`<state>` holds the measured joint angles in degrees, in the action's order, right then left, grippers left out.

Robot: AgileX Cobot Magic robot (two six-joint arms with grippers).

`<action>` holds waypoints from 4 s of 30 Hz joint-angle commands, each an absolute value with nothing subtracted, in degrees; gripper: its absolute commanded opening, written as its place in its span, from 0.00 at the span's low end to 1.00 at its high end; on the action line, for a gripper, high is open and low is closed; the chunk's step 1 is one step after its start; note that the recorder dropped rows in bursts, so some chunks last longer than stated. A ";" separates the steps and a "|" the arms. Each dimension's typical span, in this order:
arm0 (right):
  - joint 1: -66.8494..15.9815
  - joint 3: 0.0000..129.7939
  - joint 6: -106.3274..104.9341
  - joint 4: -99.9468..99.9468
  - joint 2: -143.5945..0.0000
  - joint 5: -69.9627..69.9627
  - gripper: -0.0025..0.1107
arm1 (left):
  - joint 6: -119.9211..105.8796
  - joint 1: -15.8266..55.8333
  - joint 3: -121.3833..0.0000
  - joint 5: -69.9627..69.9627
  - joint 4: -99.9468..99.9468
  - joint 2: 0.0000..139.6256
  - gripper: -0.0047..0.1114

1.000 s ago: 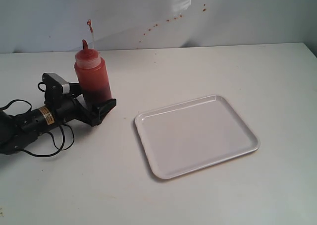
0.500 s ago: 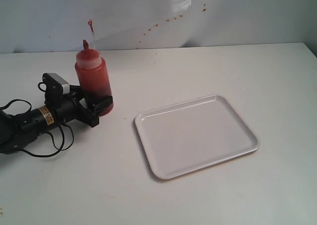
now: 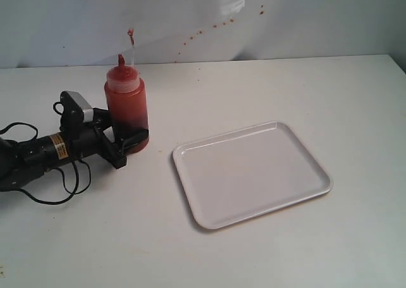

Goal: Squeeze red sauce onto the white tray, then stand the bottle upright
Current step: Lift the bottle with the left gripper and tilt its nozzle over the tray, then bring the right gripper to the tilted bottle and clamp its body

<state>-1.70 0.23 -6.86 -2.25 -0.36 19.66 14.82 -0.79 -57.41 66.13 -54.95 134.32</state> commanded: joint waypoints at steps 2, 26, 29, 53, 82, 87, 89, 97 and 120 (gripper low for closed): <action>-1.89 0.00 -6.84 -2.40 0.00 19.59 0.02 | 14.45 -0.65 -57.53 69.51 -58.32 130.58 0.04; -1.89 0.00 -6.69 -6.06 0.00 12.65 0.02 | -4.71 0.24 -47.88 69.96 -57.08 118.32 0.04; -1.89 0.00 -6.37 -14.53 0.00 5.02 0.02 | -7.61 2.75 -47.50 69.96 -55.84 117.28 0.04; -19.42 7.12 -4.65 -34.10 0.00 0.00 0.02 | -57.61 24.83 -47.57 53.56 -17.62 112.30 0.04; -26.66 47.01 -23.25 -22.68 -83.22 -10.17 0.95 | -98.66 29.24 -49.00 58.55 -3.28 112.30 0.04; -26.66 56.31 -23.66 -19.54 -89.71 1.95 0.95 | -101.17 29.24 -52.74 58.21 -3.28 112.30 0.04; -26.66 58.12 -25.74 -19.40 -90.47 3.58 0.95 | -102.70 29.24 -53.78 58.21 -3.28 112.30 0.04; -26.76 62.51 -35.65 -21.26 -91.54 13.09 0.95 | -118.43 29.24 -55.01 58.25 -5.25 112.30 0.04; -26.88 73.42 -67.46 -51.83 -107.06 16.95 0.03 | -119.97 29.28 -55.01 56.50 -8.88 112.43 0.04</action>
<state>-26.98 72.93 -67.09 -51.79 -107.10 18.71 -121.07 29.00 -54.27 54.80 -9.40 113.48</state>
